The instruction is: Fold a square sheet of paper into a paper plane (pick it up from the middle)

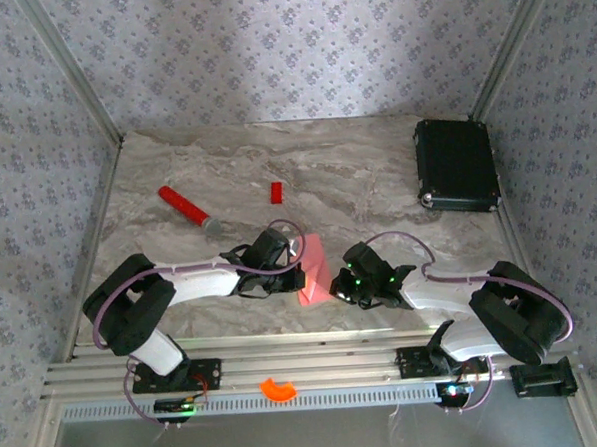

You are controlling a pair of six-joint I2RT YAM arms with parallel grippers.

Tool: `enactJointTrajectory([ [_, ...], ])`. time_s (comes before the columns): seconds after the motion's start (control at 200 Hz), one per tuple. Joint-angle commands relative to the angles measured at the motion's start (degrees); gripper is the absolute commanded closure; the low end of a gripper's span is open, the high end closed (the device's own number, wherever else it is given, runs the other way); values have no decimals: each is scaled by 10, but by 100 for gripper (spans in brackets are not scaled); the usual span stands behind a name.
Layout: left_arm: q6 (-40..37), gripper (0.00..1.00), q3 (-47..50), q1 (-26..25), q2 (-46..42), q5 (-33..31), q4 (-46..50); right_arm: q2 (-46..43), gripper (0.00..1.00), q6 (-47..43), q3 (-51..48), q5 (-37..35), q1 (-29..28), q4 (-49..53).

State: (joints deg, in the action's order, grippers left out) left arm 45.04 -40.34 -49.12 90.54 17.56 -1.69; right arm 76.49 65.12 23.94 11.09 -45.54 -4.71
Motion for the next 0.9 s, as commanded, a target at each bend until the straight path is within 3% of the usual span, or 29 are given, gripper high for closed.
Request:
enactJointTrajectory([
  [0.0,-7,100,-7,3,12,12,0,-9,93,1,-4,-18,-3,36],
  [0.64,-9,100,-6,3,21,18,-5,-9,92,3,-1,-17,-3,33],
  [0.775,-9,100,-5,4,19,17,-5,-18,92,-16,31,-40,-10,91],
  [0.895,-10,100,-7,4,17,17,-4,-26,91,-13,23,-25,-6,63],
])
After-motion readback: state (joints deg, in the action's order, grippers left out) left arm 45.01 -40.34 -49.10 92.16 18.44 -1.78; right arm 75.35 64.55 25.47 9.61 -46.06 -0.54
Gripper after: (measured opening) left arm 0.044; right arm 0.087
